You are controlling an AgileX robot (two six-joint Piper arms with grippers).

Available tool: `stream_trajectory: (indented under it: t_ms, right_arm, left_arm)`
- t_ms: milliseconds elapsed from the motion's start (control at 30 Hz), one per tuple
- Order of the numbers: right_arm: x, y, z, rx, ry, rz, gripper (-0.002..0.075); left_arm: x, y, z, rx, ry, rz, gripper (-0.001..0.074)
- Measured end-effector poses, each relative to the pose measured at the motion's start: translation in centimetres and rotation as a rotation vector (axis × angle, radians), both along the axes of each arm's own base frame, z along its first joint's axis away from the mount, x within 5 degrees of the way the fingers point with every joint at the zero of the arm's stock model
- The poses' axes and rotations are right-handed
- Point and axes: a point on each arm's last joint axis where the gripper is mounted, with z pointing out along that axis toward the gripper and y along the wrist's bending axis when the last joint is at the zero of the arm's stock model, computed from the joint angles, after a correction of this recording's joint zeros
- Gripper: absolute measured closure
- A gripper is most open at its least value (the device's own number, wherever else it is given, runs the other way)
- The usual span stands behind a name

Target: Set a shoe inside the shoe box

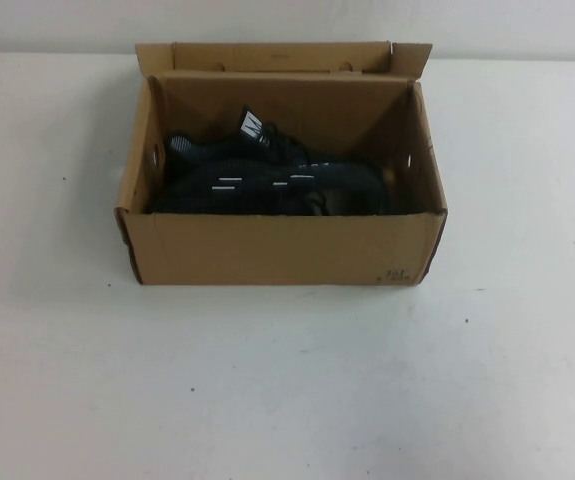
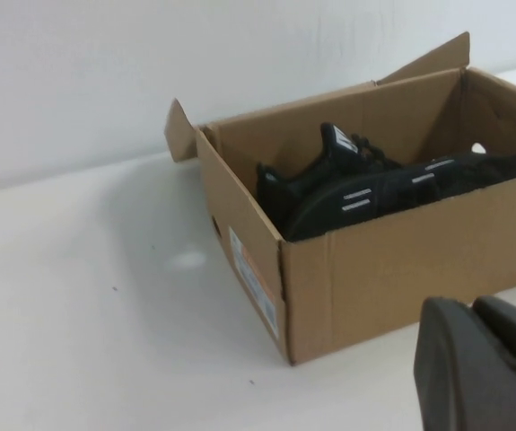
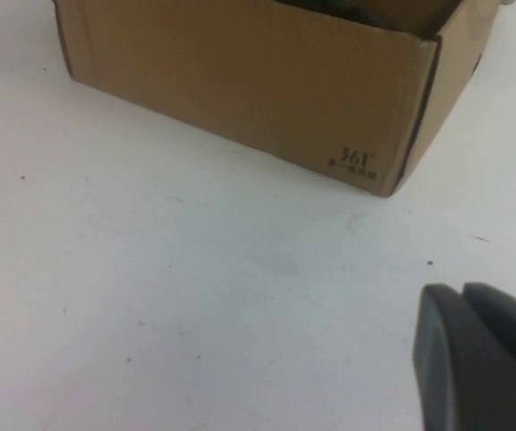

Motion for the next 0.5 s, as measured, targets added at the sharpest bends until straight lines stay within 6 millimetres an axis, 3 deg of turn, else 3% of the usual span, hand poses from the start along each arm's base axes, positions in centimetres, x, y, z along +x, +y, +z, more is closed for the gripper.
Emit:
stream_trajectory:
  t_ms: [267, 500]
  right_arm:
    - [0.0, 0.0, 0.0, -0.001, 0.001, 0.001, 0.0743]
    - [0.0, 0.0, 0.0, -0.002, 0.005, 0.002, 0.0743]
  left_arm:
    - [-0.7, 1.2, -1.6, -0.075, -0.168, 0.128, 0.0736]
    - [-0.3, 2.3, -6.7, -0.204, -0.104, 0.271, 0.0736]
